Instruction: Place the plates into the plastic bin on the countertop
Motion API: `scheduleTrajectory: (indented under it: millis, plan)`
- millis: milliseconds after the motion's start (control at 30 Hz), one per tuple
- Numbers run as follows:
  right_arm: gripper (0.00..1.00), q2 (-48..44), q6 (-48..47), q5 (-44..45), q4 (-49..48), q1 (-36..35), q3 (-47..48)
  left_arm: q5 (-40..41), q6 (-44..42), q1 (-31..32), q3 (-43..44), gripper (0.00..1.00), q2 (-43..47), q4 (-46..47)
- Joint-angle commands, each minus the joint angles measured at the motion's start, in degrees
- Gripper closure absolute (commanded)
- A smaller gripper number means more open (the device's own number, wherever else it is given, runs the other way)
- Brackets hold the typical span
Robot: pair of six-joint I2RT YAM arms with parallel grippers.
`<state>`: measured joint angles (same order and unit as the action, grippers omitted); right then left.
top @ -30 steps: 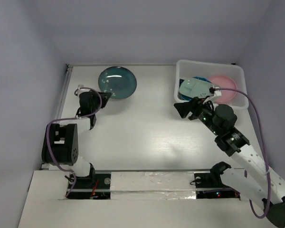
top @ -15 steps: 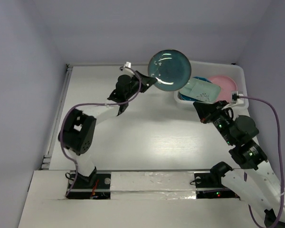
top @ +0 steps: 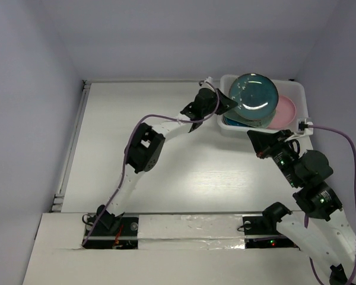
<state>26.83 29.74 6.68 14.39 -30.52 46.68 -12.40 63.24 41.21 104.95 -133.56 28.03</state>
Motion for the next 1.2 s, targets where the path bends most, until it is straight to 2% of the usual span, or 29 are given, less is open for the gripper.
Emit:
scheduleTrajectory:
  millis: [0,100,367,467,600,700,767,967,1100,1167]
  plan:
    - [0.94,-1.25,-1.17,0.18,0.63,-0.59,2.46,0.36,2.15,1.33,13.06,1.00,0.68,6.62]
    - [0.94,-1.95,-1.44,0.18,1.07,-0.59,2.37,1.59,1.88,2.38,16.60,1.00,-2.58,3.62]
    - [0.93,-3.01,-2.75,1.49,2.04,-0.59,2.72,2.21,2.67,2.91,17.13,1.00,-4.96,1.41]
    - [0.92,-3.10,-3.19,2.64,2.13,-0.59,2.72,1.68,2.94,2.91,16.52,0.89,-5.14,1.06]
    - [0.89,-3.62,-3.28,4.04,2.40,-0.59,2.46,2.12,1.36,2.91,14.42,0.62,-3.73,0.80]
    - [0.82,-3.98,-2.75,4.13,1.87,-0.59,2.02,3.96,-1.89,3.43,12.31,0.49,-1.54,-0.69]
    - [0.77,-3.98,-2.49,3.87,1.69,-0.59,1.93,5.02,-3.74,3.44,11.25,0.44,0.22,-1.31]
    - [0.70,-4.51,-1.70,3.78,1.69,-0.59,2.28,7.74,-9.52,3.44,8.00,0.28,5.32,-4.56]
    - [0.67,-4.51,-1.70,3.78,1.52,-0.59,2.37,10.11,-16.72,3.44,12.02,0.14,7.34,-12.53]
    - [0.61,-4.33,-1.61,3.78,1.34,-0.59,2.45,11.17,-19.02,3.96,13.61,0.07,7.78,-15.54]
